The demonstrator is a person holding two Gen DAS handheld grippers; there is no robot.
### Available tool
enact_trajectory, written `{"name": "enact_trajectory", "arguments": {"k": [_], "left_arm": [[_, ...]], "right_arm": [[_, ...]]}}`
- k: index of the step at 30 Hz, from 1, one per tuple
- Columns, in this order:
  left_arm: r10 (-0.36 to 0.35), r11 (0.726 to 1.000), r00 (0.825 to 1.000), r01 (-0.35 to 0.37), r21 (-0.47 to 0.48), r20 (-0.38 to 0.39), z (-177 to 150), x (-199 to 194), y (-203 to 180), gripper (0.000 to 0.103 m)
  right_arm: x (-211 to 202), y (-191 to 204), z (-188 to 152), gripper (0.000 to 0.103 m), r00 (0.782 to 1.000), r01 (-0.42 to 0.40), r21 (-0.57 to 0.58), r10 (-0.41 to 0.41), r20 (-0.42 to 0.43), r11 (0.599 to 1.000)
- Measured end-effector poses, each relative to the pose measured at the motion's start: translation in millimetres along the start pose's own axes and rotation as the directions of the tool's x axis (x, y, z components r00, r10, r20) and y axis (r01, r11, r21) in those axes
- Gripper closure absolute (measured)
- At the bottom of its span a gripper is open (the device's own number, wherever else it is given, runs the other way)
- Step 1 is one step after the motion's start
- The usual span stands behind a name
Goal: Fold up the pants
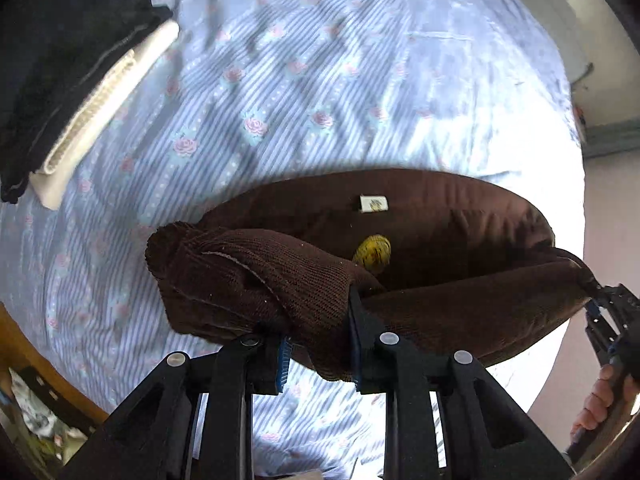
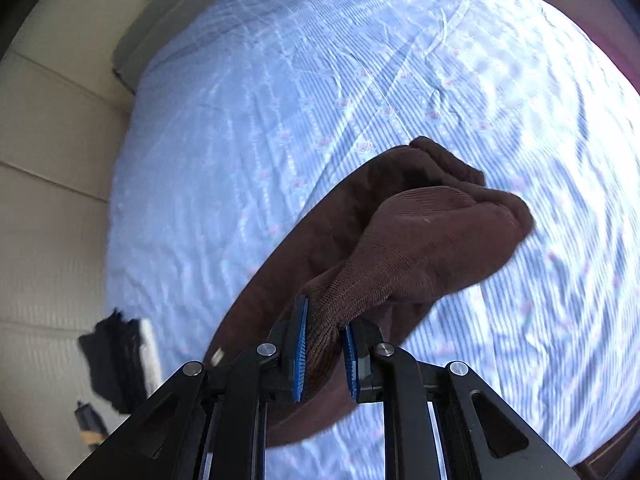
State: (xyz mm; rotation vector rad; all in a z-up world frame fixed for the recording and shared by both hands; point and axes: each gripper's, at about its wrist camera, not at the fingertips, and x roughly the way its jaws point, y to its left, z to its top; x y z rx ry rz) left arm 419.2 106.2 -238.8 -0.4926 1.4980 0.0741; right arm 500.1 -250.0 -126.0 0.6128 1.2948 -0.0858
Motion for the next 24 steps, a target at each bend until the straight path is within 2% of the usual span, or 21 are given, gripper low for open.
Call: {"name": "enact_trajectory", "arguments": {"k": [5,8,9,10,11,12,13,14,15,17,19,20,21,22,23,24], "left_arm": [[-0.003,1.0,0.999,0.002,-0.028,-0.043,16.9,8.6,2.5,0.071],[-0.082,0.994,0.994,0.076,-0.083,-0.067,19.2,1.9,9.5,0.054],[-0.111,0.99,0.991,0.104,-0.098,-0.074,18.5,-2.6,11.0,0.039],[-0.155,0.982,0.985,0.146,-0.117,-0.075,15.2,-11.7,11.4,0.017],[-0.192,0.975,0.979,0.182,-0.125,-0.067,10.9,-21.2,10.0,0.008],[-0.225,0.969,0.973,0.216,-0.122,-0.061,6.7,-30.7,7.9,0.003],[-0.254,0.963,0.965,0.247,-0.108,-0.059,2.2,-41.6,4.8,0.003],[-0.277,0.958,0.959,0.271,-0.088,-0.059,-0.8,-50.0,1.0,0.003],[-0.292,0.956,0.955,0.288,-0.061,-0.057,-3.6,-58.7,-1.8,0.003],[-0.289,0.957,0.957,0.29,0.023,-0.029,-7.1,-76.7,-8.8,0.003],[-0.273,0.948,0.962,0.267,0.174,0.008,-8.9,-88.6,-21.4,0.003],[-0.26,0.929,0.965,0.243,0.28,0.026,-9.3,-89.1,-31.1,0.003],[-0.22,0.907,0.974,0.185,0.379,0.05,-10.0,-87.0,-40.2,0.003],[-0.15,0.874,0.985,0.09,0.478,0.089,-11.0,-81.6,-51.1,0.003],[-0.104,0.819,0.987,0.014,0.574,0.124,-11.8,-73.7,-62.7,0.003],[-0.094,0.779,0.986,-0.013,0.627,0.137,-12.3,-67.7,-69.7,0.003]], "right_arm": [[27.1,17.4,18.2,0.086,0.999,0.033,-0.048,-0.033,-0.007,0.998],[33.8,20.1,23.0,0.085,0.999,0.038,-0.044,-0.039,-0.019,0.998],[34.8,21.6,24.0,0.083,0.999,0.043,-0.051,-0.044,-0.021,0.998],[34.8,24.7,24.6,0.08,0.999,0.049,-0.071,-0.05,-0.02,0.996],[33.4,26.7,24.7,0.077,0.998,0.052,-0.089,-0.054,-0.016,0.995],[30.3,30.9,23.3,0.067,0.998,0.054,-0.108,-0.055,-0.011,0.993],[24.2,34.0,21.2,0.06,0.999,0.045,-0.127,-0.046,-0.002,0.991],[13.6,36.2,17.3,0.058,1.0,0.025,-0.148,-0.023,0.011,0.989],[1.9,37.8,12.5,0.056,1.0,0.004,-0.163,0.0,0.02,0.987],[-27.1,36.0,-0.6,0.053,0.997,-0.05,-0.185,0.061,0.054,0.981],[-50.0,28.2,-16.1,0.037,0.993,-0.051,-0.191,0.071,0.098,0.98],[-57.8,21.8,-25.0,0.036,0.991,-0.038,-0.195,0.062,0.119,0.98],[-61.1,15.6,-33.1,0.036,0.991,-0.016,-0.205,0.042,0.125,0.979],[-60.9,8.4,-40.2,0.036,0.993,0.015,-0.218,0.011,0.117,0.976],[-57.9,0.4,-47.4,0.036,0.995,0.046,-0.228,-0.023,0.101,0.973],[-53.8,-8.4,-53.3,0.036,0.995,0.07,-0.234,-0.053,0.081,0.97]]}}
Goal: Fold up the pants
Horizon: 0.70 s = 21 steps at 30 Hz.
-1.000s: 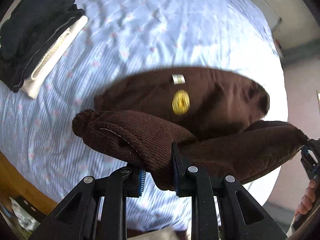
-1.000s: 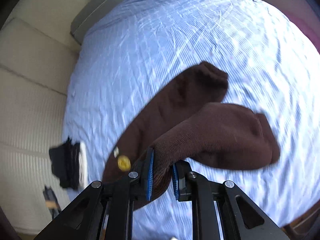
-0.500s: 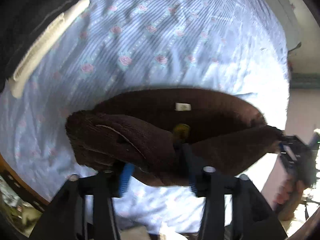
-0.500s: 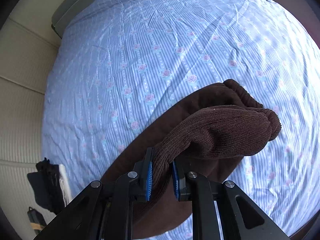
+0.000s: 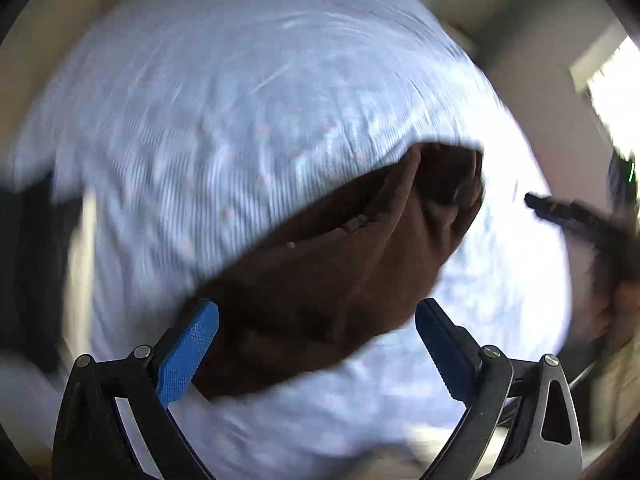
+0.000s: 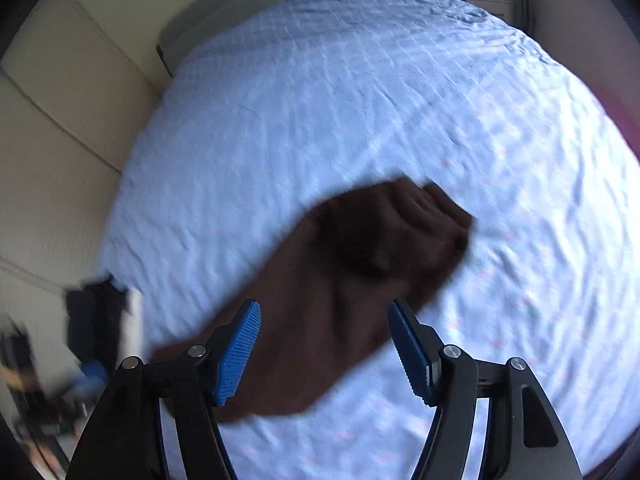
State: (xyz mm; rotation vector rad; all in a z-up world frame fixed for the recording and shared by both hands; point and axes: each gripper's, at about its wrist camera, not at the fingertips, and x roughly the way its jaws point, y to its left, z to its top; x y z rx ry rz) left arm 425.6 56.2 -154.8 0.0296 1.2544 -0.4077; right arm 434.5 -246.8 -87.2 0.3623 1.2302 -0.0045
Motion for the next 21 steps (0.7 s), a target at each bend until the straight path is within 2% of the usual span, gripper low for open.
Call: {"name": "enact_trajectory", "arguments": {"k": [2,3,5,9,12,15,18,20,21], "left_arm": [[0.0,0.989,1.0,0.004,0.147,-0.027,6.9,19.4,-12.7,0.003],[-0.012,0.978,0.998,0.025,0.209,-0.065,13.5,33.2,-18.9,0.003],[-0.01,0.965,0.994,0.037,0.26,-0.104,23.1,51.4,-22.0,0.004],[0.009,0.959,0.981,0.046,0.28,-0.193,37.3,94.5,-25.3,0.005],[0.004,0.967,0.966,0.063,0.249,-0.26,38.6,120.3,-22.9,0.007],[0.008,0.973,0.954,0.061,0.221,-0.3,33.9,132.6,-19.7,0.018],[0.007,0.98,0.955,0.052,0.192,-0.295,31.2,133.9,-12.6,0.031],[-0.005,0.985,0.959,0.054,0.164,-0.285,30.8,131.0,-7.2,0.045],[-0.011,0.986,0.958,0.057,0.154,-0.287,31.5,130.6,-5.2,0.058]], "right_arm": [[8.0,-14.5,-16.4,0.036,0.998,0.03,0.013,-0.03,-0.048,0.999],[11.4,-22.4,-22.9,0.036,0.997,0.031,0.027,-0.029,-0.065,0.999],[17.4,-36.3,-28.8,0.036,0.998,0.025,0.044,-0.022,-0.066,0.999],[39.4,-49.0,-10.2,0.036,0.997,0.066,0.058,-0.063,-0.052,0.996],[60.2,-49.9,11.0,0.036,0.998,0.024,0.064,-0.02,-0.053,0.998],[91.0,-50.5,34.9,0.036,0.995,0.069,0.042,-0.065,-0.071,0.997],[117.8,-57.5,54.5,0.036,0.993,0.062,0.073,-0.054,-0.106,0.995],[136.4,-62.8,66.2,0.036,0.988,0.09,0.089,-0.078,-0.131,0.992],[144.1,-65.4,70.4,0.037,0.986,0.098,0.1,-0.083,-0.144,0.99]]}}
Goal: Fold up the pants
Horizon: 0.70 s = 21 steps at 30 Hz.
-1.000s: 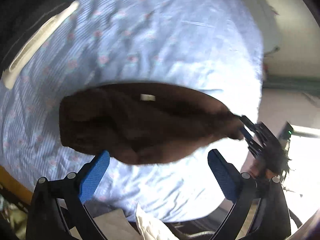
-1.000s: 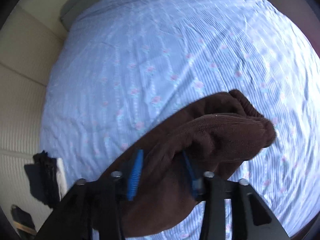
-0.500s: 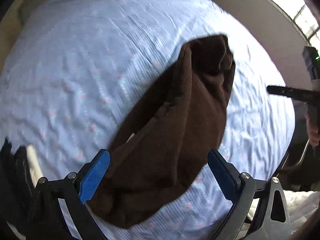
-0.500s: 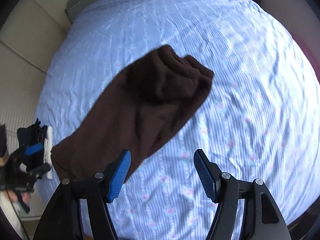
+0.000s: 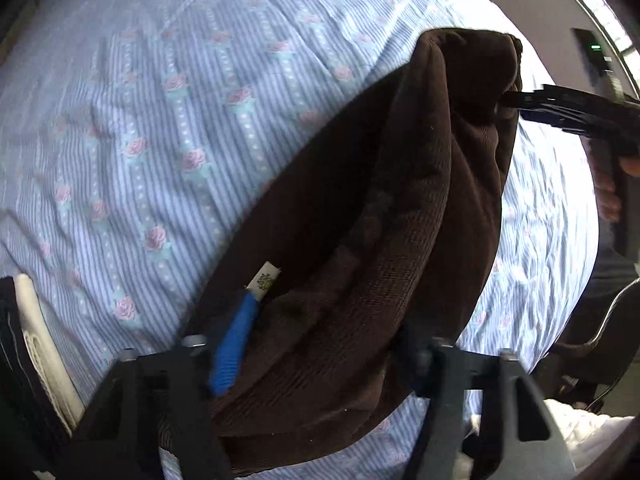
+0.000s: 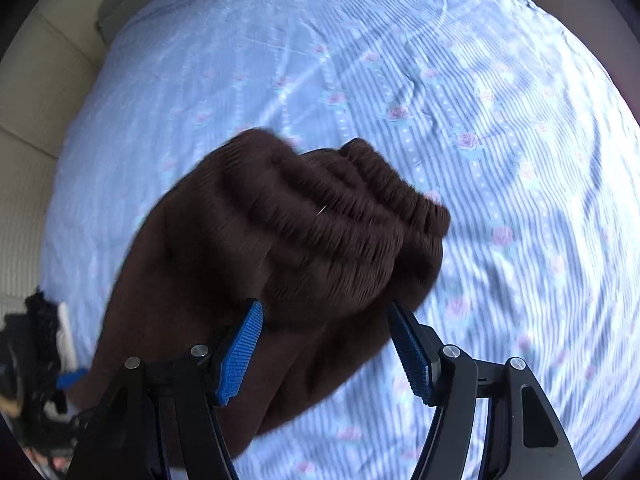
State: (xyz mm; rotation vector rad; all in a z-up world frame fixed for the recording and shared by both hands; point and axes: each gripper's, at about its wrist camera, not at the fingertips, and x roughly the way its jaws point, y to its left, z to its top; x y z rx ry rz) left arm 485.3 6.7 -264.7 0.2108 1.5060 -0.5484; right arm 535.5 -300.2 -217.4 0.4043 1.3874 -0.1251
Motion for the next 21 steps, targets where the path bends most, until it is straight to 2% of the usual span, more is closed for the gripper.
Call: {"name": "enact_trajectory", "arguments": {"k": [1,2,3,4,6,8,10,11,13,16,18,20,21], "left_arm": [[-0.026,0.999,1.0,0.026,-0.023,0.0,-1.5,-1.7,3.1,0.068],[-0.042,0.998,0.999,0.042,-0.037,0.001,-0.4,-4.4,4.3,0.072],[-0.054,0.997,0.998,0.055,-0.049,0.012,-1.7,-8.4,5.0,0.075],[-0.068,0.996,0.997,0.07,-0.053,0.037,-3.0,-15.6,3.5,0.077],[-0.1,0.993,0.991,0.104,-0.049,0.087,-6.1,-33.1,-1.4,0.078],[-0.116,0.992,0.986,0.121,-0.039,0.117,-8.5,-44.1,-4.1,0.078],[-0.094,0.995,0.987,0.098,-0.025,0.13,-3.6,-49.2,-4.8,0.078],[-0.084,0.996,0.988,0.087,-0.018,0.129,-0.1,-48.4,-4.0,0.078],[-0.047,0.999,0.993,0.05,-0.021,0.106,15.8,-37.0,-1.3,0.078],[-0.002,0.997,0.999,0.006,-0.075,0.047,44.8,-8.1,6.6,0.078],[0.03,0.993,1.0,-0.029,-0.112,0.005,58.1,9.2,16.3,0.078],[0.057,0.989,0.998,-0.059,-0.132,-0.018,65.2,20.1,22.7,0.077],[0.073,0.988,0.997,-0.076,-0.136,-0.028,68.1,24.9,25.1,0.074]], "right_arm": [[7.4,-1.6,4.8,0.043,1.0,0.007,0.019,-0.007,-0.015,1.0],[12.8,-3.8,8.0,0.053,1.0,0.004,0.042,-0.003,-0.027,0.999],[16.2,-5.3,10.3,0.072,0.999,0.005,0.068,-0.002,-0.044,0.998],[13.4,-6.3,10.6,0.076,0.999,0.002,0.093,0.002,-0.047,0.996],[-12.4,-5.7,9.0,0.084,0.999,-0.052,0.11,0.051,0.01,0.993],[-52.4,-5.9,4.7,0.086,0.996,-0.039,0.079,0.032,0.086,0.996],[-80.1,-10.2,5.5,0.086,0.991,0.003,0.057,-0.011,0.137,0.998],[-88.8,-13.7,10.3,0.086,0.99,0.031,0.052,-0.038,0.137,0.998],[-88.5,-15.9,21.7,0.086,0.995,0.032,0.064,-0.038,0.093,0.997],[-64.0,-9.5,42.4,0.086,0.994,0.1,0.04,-0.101,0.032,0.994],[-47.7,-12.9,49.8,0.086,0.994,0.106,0.073,-0.106,-0.004,0.992],[-41.0,-14.0,53.5,0.08,0.995,0.101,0.075,-0.101,-0.009,0.992],[-44.1,-11.1,52.6,0.069,0.991,0.132,0.053,-0.132,0.008,0.99]]}}
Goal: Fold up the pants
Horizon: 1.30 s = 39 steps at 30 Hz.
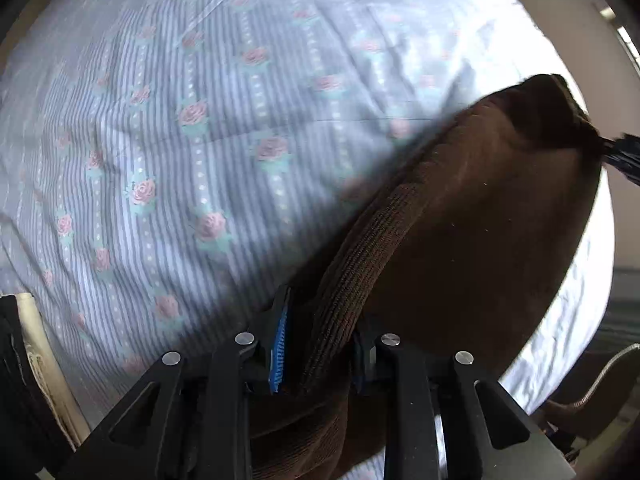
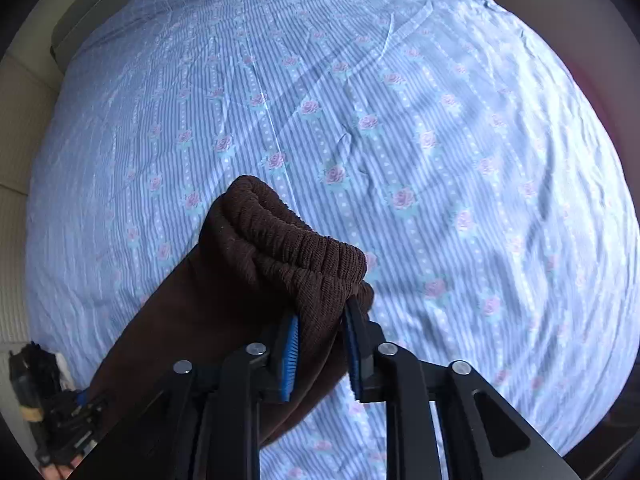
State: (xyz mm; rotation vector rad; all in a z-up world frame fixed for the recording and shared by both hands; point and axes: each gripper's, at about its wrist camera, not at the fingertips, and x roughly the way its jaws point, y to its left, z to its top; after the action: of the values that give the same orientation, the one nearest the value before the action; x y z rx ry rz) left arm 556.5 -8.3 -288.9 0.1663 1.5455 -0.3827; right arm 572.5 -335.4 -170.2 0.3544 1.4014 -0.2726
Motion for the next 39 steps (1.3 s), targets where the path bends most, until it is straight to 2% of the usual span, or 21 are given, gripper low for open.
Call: {"name": "enact_trajectory", "arguments": {"k": [1,2,4,5,8,11,13,15,18,20,22,24,27,30,32,33,34,35,36,37,39], "left_arm": [[0.025,1.0,1.0,-0.025,0.0,-0.009,1.6,4.3,0.8,0.066],[0.049,0.999,0.999,-0.048,0.002,-0.013,1.9,6.6,1.2,0.063],[0.089,0.996,0.996,-0.089,0.007,0.0,0.8,7.6,1.7,0.046],[0.113,0.994,0.993,-0.114,0.007,0.011,-0.8,5.6,2.2,0.043],[0.145,0.989,0.983,-0.147,0.009,0.108,-11.5,-20.6,0.9,0.04],[0.156,0.985,0.956,-0.17,0.035,0.248,-42.0,-67.5,-1.9,0.028],[0.152,0.986,0.94,-0.168,0.024,0.307,-71.4,-94.6,2.5,0.022],[0.177,0.984,0.932,-0.175,-0.035,0.317,-95.9,-108.7,11.0,0.021],[0.206,0.974,0.935,-0.168,-0.151,0.289,-140.9,-108.3,32.4,0.021],[0.206,0.957,0.945,-0.141,-0.254,0.253,-170.5,-102.1,52.3,0.021],[0.158,0.931,0.963,-0.073,-0.357,0.217,-195.9,-91.4,71.2,0.021],[0.146,0.903,0.967,-0.045,-0.426,0.208,-211.0,-79.4,84.8,0.021],[0.098,0.87,0.972,0.02,-0.493,0.213,-212.9,-56.2,101.3,0.021],[0.023,0.806,0.982,0.092,-0.585,0.187,-205.9,-27.6,112.6,0.021],[-0.054,0.727,0.985,0.15,-0.67,0.162,-206.4,-3.7,119.1,0.021],[-0.075,0.695,0.985,0.162,-0.7,0.154,-207.7,2.3,120.8,0.022],[-0.108,0.648,0.978,0.204,-0.733,0.177,-212.5,6.5,121.9,0.027],[-0.103,0.634,0.976,0.212,-0.744,0.191,-215.3,4.6,122.3,0.038],[-0.077,0.634,0.975,0.208,-0.745,0.206,-218.2,-1.6,121.5,0.055],[-0.052,0.651,0.97,0.214,-0.729,0.238,-220.7,-11.5,121.0,0.068],[-0.05,0.665,0.957,0.245,-0.706,0.286,-223.6,-27.3,124.3,0.073]], "right_arm": [[-7.0,2.4,-2.8,0.055,0.998,0.045,-0.032,-0.044,0.041,0.998],[-21.4,6.2,-9.6,0.049,0.989,0.11,-0.078,-0.101,0.107,0.991],[-46.2,9.6,-28.5,0.04,0.958,0.216,-0.138,-0.182,0.222,0.967],[-55.9,12.2,-37.8,0.04,0.948,0.233,-0.176,-0.183,0.26,0.956],[-79.1,21.7,-75.6,0.04,0.954,0.16,-0.305,-0.069,0.291,0.939],[-78.7,35.1,-120.2,0.04,0.973,0.039,-0.406,0.058,0.224,0.913],[-61.2,42.4,-150.0,0.04,0.981,-0.095,-0.423,0.157,0.114,0.901],[-42.3,46.2,-168.6,0.04,0.98,-0.169,-0.4,0.196,0.029,0.901],[-13.0,51.9,-195.5,0.04,0.966,-0.26,-0.323,0.25,-0.074,0.91],[-2.3,56.6,-208.4,0.04,0.959,-0.282,-0.287,0.26,-0.111,0.916],[8.8,67.6,-220.0,0.04,0.96,-0.274,-0.288,0.245,-0.134,0.917],[13.5,79.6,-233.9,0.04,0.956,-0.283,-0.3,0.244,-0.161,0.911],[15.9,97.0,-246.7,0.04,0.953,-0.29,-0.349,0.236,-0.189,0.891],[21.8,105.4,-249.6,0.04,0.95,-0.298,-0.342,0.242,-0.197,0.891],[29.1,108.4,-249.8,0.04,0.943,-0.311,-0.302,0.252,-0.217,0.901],[32.5,109.8,-250.7,0.04,0.94,-0.317,-0.289,0.257,-0.226,0.903],[34.6,111.2,-251.2,0.04,0.937,-0.32,-0.287,0.258,-0.234,0.903],[35.4,112.5,-252.0,0.04,0.937,-0.321,-0.296,0.257,-0.236,0.9],[34.9,114.0,-251.4,0.04,0.937,-0.326,-0.308,0.261,-0.234,0.894],[33.4,114.6,-250.6,0.04,0.935,-0.335,-0.316,0.271,-0.23,0.887],[31.6,116.0,-247.7,0.04,0.933,-0.345,-0.321,0.283,-0.224,0.882]]}}
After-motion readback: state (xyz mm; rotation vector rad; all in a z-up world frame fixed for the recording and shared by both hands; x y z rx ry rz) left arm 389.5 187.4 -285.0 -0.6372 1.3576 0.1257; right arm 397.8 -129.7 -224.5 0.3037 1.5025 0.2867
